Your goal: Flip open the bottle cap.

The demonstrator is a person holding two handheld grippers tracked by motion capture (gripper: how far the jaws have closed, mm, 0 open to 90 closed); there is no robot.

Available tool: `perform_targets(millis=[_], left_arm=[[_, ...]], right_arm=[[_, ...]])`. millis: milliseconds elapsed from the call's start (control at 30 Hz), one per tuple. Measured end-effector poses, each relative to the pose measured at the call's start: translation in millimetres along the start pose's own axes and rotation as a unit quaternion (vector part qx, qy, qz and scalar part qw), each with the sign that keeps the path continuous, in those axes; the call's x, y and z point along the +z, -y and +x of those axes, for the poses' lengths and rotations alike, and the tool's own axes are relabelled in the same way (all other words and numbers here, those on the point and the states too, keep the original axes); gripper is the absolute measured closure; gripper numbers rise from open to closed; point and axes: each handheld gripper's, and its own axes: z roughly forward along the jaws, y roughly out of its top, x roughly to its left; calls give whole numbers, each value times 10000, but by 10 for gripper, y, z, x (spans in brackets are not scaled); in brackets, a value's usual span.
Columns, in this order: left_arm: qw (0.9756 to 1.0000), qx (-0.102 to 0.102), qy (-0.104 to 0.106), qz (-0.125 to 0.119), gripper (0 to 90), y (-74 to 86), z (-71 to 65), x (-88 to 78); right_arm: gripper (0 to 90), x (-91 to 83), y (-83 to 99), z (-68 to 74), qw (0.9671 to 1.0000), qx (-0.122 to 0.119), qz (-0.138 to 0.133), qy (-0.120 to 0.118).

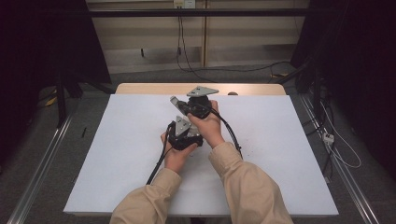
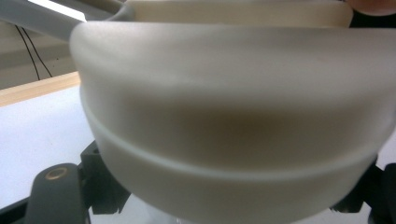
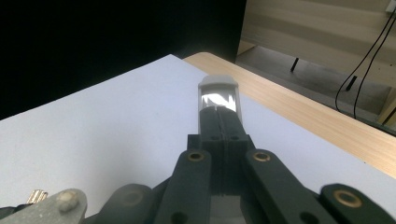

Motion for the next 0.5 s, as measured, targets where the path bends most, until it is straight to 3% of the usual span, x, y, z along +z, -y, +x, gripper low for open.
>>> perform_targets(millis=[333,500], left_arm=[[10000,0,0,-6,188,0,-3,0],[10000,94,1,-2,188,-2,-6,-3]], right_arm=[[900,-4,9,-4,9999,23,97,-9],[900,-26,2,-9,9999,39,113,-2]])
